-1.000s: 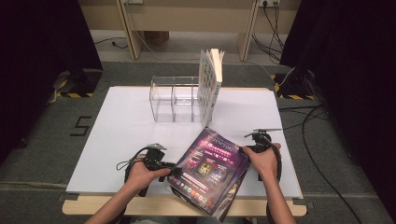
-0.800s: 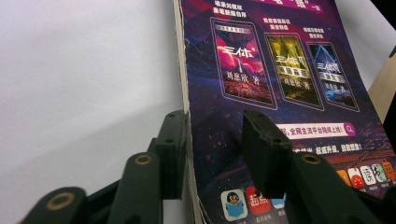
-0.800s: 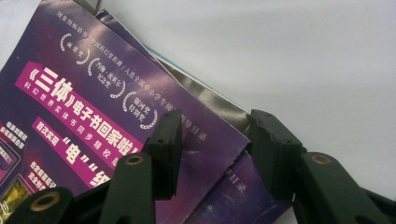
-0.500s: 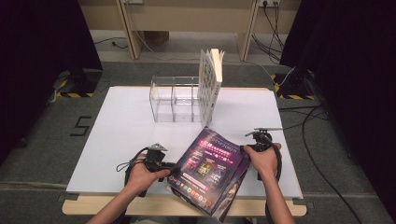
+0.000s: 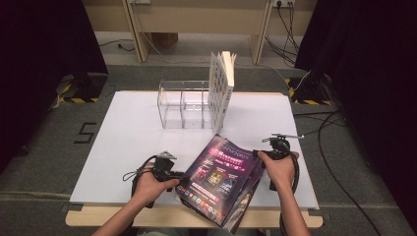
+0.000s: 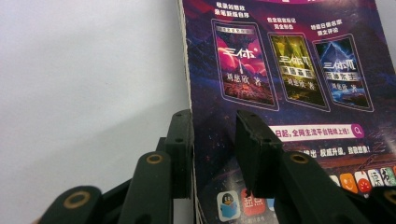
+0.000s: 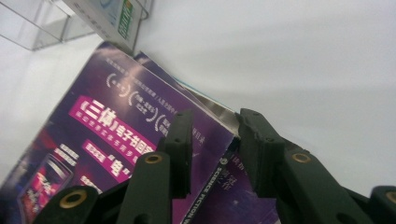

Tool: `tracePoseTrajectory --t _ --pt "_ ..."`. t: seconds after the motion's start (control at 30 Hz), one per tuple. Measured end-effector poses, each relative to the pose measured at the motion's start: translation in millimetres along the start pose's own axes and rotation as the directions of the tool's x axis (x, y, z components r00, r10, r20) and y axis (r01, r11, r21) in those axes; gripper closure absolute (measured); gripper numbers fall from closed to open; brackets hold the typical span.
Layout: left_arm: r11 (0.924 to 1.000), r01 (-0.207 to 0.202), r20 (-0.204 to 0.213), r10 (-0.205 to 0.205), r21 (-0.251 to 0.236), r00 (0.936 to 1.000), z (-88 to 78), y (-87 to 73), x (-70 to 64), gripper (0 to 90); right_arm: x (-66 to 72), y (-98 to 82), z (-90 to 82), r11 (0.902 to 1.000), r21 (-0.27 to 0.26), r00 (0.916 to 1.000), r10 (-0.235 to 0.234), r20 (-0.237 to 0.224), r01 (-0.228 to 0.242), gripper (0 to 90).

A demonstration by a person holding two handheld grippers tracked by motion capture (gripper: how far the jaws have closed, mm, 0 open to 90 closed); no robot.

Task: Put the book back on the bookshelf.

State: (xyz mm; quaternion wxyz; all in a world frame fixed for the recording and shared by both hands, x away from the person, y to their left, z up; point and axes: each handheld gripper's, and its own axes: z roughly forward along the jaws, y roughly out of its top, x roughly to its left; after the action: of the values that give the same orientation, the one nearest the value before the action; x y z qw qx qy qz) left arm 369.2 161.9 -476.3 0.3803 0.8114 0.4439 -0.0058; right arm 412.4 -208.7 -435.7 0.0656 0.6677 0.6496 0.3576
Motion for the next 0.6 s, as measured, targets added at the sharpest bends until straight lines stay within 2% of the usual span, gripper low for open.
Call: tracePoseTrajectory --t 0.03,0.07,0.1,0.23,0.27,0.43,0.57,0.6 --pt "1.0000 0.001 -0.001 -0.001 -0.001 1.0000 0.0 -0.1 0.0 66.6 -2.8 -0.1 -1.5 0.9992 -0.022 0.9989 0.033 -0.035 -0.034 66.3" --pt "1.0000 0.000 -0.001 0.000 -0.001 1.0000 -0.1 -0.2 -0.1 66.6 -2.8 -0.1 -1.5 0.9992 -0.022 0.9989 0.033 -0.035 -0.034 66.3" --pt "1.0000 0.000 -0.002 0.000 -0.002 1.0000 -0.1 -0.4 -0.3 66.6 -3.3 -0.1 -2.5 0.9981 -0.024 0.9973 0.055 -0.049 -0.056 66.3" --pt "1.0000 -0.001 -0.004 0.001 -0.002 1.0000 -0.1 -0.3 -0.6 66.6 -4.2 -2.0 -1.7 0.9969 -0.034 0.9962 0.069 -0.053 -0.071 65.6" --pt "1.0000 -0.001 -0.003 0.001 -0.003 1.0000 -0.1 -0.4 -0.6 66.6 -3.2 -2.5 -1.6 0.9955 -0.027 0.9945 0.089 -0.054 -0.091 65.6" --pt "1.0000 -0.003 -0.009 0.003 -0.008 1.0000 0.1 -0.7 -1.2 66.6 -6.6 -3.4 1.3 0.9960 -0.013 0.9950 0.088 -0.048 -0.089 65.6" --pt "1.0000 -0.005 -0.008 0.005 -0.004 1.0000 -0.2 -0.6 -1.3 66.6 -8.6 -6.2 2.5 0.9931 -0.006 0.9908 0.117 -0.069 -0.117 65.0" --pt "1.0000 -0.005 -0.009 0.005 -0.004 0.9999 -0.1 -0.6 -1.4 66.6 -10.1 -7.1 3.4 0.9939 -0.006 0.9913 0.110 -0.073 -0.110 65.0"
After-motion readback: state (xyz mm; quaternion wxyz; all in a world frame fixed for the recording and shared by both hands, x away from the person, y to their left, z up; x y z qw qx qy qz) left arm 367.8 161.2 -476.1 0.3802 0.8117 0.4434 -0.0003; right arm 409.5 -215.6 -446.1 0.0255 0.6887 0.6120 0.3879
